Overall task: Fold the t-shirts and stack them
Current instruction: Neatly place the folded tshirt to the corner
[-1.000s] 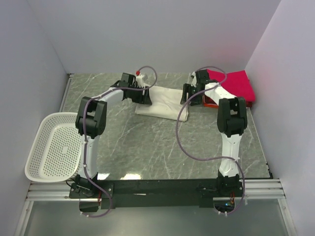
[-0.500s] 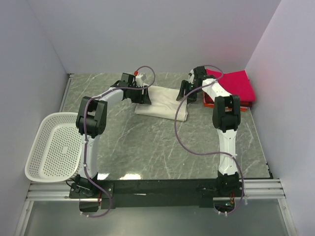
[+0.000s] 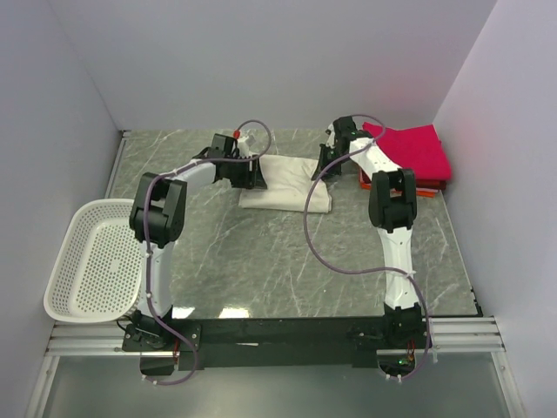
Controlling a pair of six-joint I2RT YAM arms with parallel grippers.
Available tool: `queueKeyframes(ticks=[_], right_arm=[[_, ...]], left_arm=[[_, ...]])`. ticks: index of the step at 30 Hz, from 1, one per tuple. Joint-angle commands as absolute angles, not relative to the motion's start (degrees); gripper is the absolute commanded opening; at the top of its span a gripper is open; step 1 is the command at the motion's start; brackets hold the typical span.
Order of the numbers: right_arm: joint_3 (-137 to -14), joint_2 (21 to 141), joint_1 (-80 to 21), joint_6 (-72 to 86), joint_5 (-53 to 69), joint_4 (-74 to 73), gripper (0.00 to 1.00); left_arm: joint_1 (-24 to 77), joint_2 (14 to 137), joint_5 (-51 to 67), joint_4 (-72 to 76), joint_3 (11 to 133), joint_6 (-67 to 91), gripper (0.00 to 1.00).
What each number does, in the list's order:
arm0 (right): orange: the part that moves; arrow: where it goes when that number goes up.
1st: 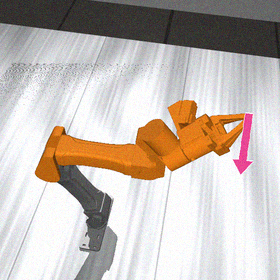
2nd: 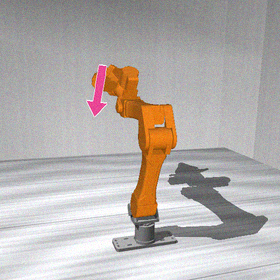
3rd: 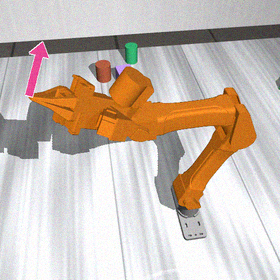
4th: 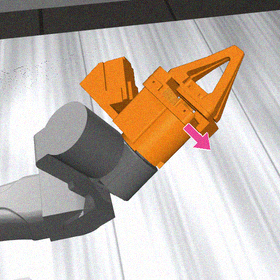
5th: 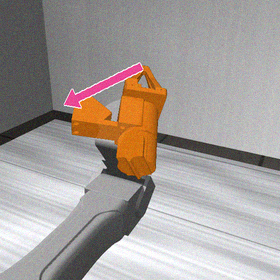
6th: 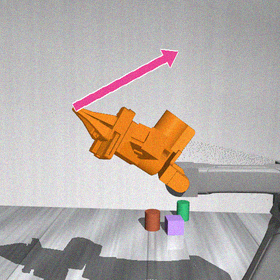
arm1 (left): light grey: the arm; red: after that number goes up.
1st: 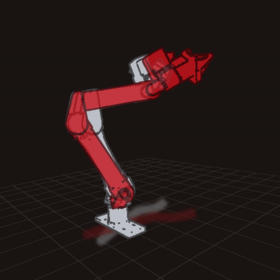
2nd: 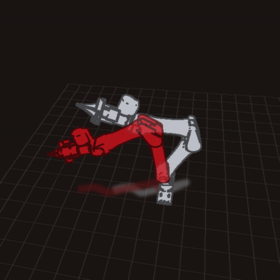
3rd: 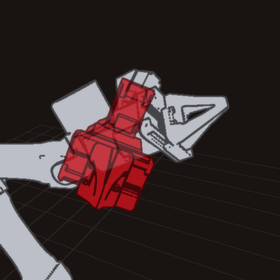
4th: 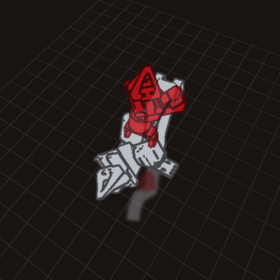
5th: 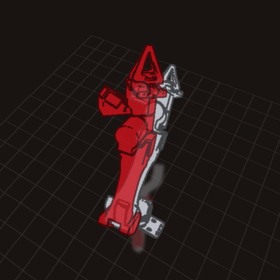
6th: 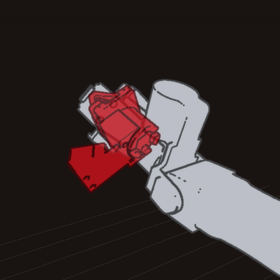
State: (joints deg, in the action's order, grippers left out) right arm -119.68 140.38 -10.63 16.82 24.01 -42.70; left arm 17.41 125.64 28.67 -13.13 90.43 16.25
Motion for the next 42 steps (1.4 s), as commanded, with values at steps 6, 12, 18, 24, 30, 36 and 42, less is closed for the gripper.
queueKeyframes(ticks=[6, 12, 18, 24, 30, 36, 42], right_arm=[[-128.77, 136.87, -12.92, -8.46, 6.56, -49.66, 0.0], [-114.62, 122.28, -16.26, -20.99, -9.48, -39.73, 0.0], [-113.11, 114.98, -17.4, -23.81, -16.96, -38.5, 0.0], [-115.4, 112.33, -17.05, -26.01, -20.38, -40.69, 0.0], [-116.8, 108.46, -16.7, -26.98, -21.97, -40.25, 0.0], [-118.73, 104.86, -16.44, -29.53, -23.64, -38.67, 0.0], [-120.06, 102.57, -15.73, -30.59, -24.34, -38.5, 0.0]], left_arm=[[16.79, 108.57, 24.88, -16.78, 83.94, 16.54, 0.82], [15.82, 92.39, 16.02, -22.5, 80.7, 10.3, 0.84], [15.82, 75.18, 11.17, -17.85, 61.74, 9.23, 0.84], [15.82, 66.73, 7.03, -16.8, 53.8, 6.86, 0.84], [15.82, 65.21, 9.23, -15.91, 52.56, 6.59, 0.84], [15.82, 65.13, 9.49, -16.35, 52.65, 6.33, 0.84], [15.99, 64.95, 9.67, -16.26, 52.47, 6.15, 0.83]])
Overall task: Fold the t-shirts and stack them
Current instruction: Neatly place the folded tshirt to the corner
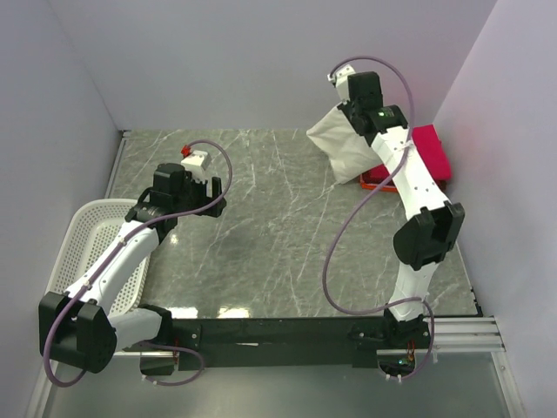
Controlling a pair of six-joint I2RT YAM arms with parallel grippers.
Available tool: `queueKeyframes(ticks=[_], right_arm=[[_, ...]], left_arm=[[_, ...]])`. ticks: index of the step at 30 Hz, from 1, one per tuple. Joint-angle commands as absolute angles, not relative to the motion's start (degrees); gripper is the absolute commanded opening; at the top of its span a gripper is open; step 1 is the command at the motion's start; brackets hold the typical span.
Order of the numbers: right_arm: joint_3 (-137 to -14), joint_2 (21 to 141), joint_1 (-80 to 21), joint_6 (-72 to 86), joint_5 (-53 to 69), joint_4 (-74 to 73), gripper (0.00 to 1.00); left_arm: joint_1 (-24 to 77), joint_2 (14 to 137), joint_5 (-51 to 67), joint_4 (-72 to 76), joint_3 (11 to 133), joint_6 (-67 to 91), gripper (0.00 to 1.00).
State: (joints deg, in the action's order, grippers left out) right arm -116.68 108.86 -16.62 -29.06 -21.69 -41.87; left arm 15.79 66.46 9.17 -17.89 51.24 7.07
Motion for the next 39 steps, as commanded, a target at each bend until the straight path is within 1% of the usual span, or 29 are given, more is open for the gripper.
queueKeyframes(ticks=[1, 17, 24, 31, 39], right_arm=[[-119.88, 102.13, -15.56, -30.67, -24.52, -38.24, 0.0], [-119.62, 93.44, -13.28, -32.08, -25.23, -38.06, 0.0], [-117.69, 92.02, -10.91, -32.61, -24.7, -37.53, 0.0], [-117.68, 95.97, -6.77, -33.31, -21.63, -36.21, 0.0], [-123.74, 105.99, -2.38, -34.54, -20.39, -35.51, 0.0]], left_arm=[[15.91, 65.04, 9.75, -16.35, 52.56, 6.15, 0.83], [15.91, 64.77, 9.67, -16.44, 52.38, 5.8, 0.83], [15.91, 64.78, 9.84, -16.43, 52.38, 5.8, 0.83], [16.08, 64.95, 9.84, -16.35, 52.29, 5.71, 0.83], [16.26, 65.13, 9.4, -16.44, 52.21, 5.63, 0.83]])
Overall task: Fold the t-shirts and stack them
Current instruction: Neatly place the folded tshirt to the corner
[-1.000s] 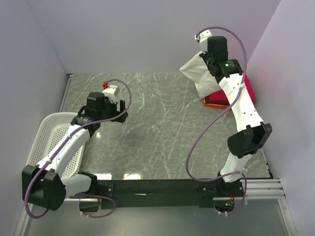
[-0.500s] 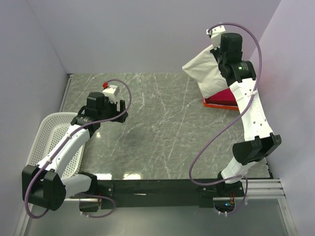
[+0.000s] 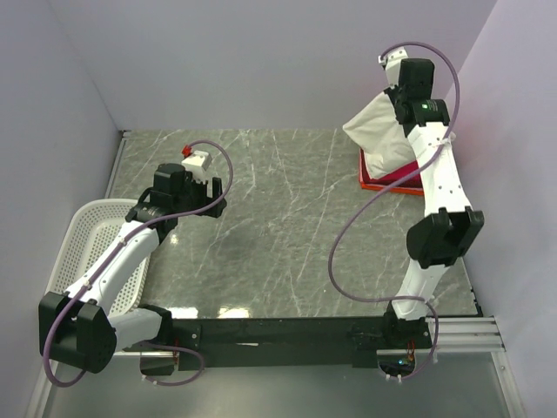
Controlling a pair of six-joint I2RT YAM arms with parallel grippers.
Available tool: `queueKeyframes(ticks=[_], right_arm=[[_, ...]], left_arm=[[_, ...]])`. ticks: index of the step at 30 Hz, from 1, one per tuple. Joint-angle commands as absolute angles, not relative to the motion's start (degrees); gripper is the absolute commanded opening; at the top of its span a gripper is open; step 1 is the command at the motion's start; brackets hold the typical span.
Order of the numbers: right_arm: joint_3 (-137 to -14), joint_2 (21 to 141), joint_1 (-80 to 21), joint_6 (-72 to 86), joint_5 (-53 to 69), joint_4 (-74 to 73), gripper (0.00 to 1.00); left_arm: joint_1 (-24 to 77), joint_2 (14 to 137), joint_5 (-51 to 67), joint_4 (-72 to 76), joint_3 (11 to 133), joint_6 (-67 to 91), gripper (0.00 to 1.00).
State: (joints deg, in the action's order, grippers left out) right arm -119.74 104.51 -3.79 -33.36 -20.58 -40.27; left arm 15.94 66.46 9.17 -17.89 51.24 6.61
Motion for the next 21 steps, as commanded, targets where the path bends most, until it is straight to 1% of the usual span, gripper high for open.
queueKeyframes(ticks=[1, 4, 10, 19, 21], right_arm=[[-124.36, 107.65, -2.03, -34.89, -20.56, -35.42, 0.0], [-126.73, 110.64, -0.53, -35.77, -21.97, -34.55, 0.0], [-127.53, 114.78, 1.84, -37.52, -25.22, -31.65, 0.0], [-123.76, 116.2, 3.69, -39.28, -29.44, -26.03, 0.0], [-124.27, 116.54, 3.25, -39.73, -31.89, -26.1, 0.01]], left_arm=[[16.26, 65.13, 9.32, -16.44, 52.29, 5.63, 0.83], [16.26, 65.3, 9.32, -16.52, 52.29, 5.54, 0.83], [16.35, 65.57, 9.14, -16.52, 52.12, 5.54, 0.83], [16.35, 65.83, 9.31, -16.52, 52.21, 5.45, 0.83], [16.35, 65.83, 9.32, -16.61, 52.21, 5.54, 0.83]])
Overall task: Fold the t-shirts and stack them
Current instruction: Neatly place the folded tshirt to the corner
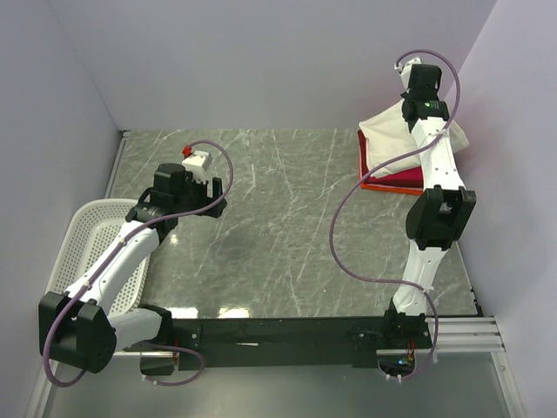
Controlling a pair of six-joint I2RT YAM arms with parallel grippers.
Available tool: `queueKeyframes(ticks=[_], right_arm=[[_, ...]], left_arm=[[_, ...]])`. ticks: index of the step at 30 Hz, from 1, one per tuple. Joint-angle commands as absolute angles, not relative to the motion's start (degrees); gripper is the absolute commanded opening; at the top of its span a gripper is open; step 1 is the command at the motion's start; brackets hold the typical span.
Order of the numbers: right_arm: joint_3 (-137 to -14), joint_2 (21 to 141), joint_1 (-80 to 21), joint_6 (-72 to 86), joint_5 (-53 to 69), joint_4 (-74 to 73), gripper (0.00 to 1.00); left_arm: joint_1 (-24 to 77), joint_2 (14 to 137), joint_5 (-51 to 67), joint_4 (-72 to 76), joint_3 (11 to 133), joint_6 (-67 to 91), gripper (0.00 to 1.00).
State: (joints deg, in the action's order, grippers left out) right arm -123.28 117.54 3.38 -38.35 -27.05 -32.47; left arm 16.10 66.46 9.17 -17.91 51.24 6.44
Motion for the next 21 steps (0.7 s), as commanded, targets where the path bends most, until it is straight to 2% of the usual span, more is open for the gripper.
queueKeyframes(ticks=[1, 2, 4, 5, 8, 14, 16, 19, 21], right_arm=[[-124.8, 117.15, 2.99, -39.64, -32.43, -26.71, 0.06], [-124.89, 117.16, 2.9, -39.73, -32.87, -26.28, 0.22], [-124.54, 117.51, 2.73, -40.34, -35.15, -24.19, 0.42], [-124.19, 117.6, 2.64, -40.6, -35.94, -23.39, 0.57], [-125.24, 117.51, 2.29, -40.61, -38.14, -22.06, 0.67], [-130.07, 116.11, 1.32, -38.59, -34.91, -26.88, 0.68], [-131.13, 114.53, 0.71, -35.61, -29.65, -34.22, 0.69], [-128.26, 110.06, 0.26, -32.35, -11.91, -44.87, 0.72], [-123.51, 105.76, 0.26, -28.07, -3.27, -44.22, 0.75]], left_arm=[[16.35, 65.83, 9.32, -16.52, 52.12, 5.45, 0.83], [16.35, 65.92, 9.32, -16.52, 52.12, 5.54, 0.83], [16.35, 65.92, 9.4, -16.61, 52.21, 5.45, 0.83], [16.35, 65.83, 9.32, -16.52, 52.21, 5.54, 0.83], [16.35, 65.66, 9.05, -16.52, 52.12, 5.36, 0.83], [16.35, 65.39, 9.14, -16.52, 52.12, 5.45, 0.83], [16.43, 65.21, 9.31, -16.52, 52.21, 5.45, 0.83], [16.35, 64.34, 10.36, -16.26, 52.12, 5.89, 0.83], [16.35, 63.9, 10.28, -15.82, 51.86, 5.98, 0.84]])
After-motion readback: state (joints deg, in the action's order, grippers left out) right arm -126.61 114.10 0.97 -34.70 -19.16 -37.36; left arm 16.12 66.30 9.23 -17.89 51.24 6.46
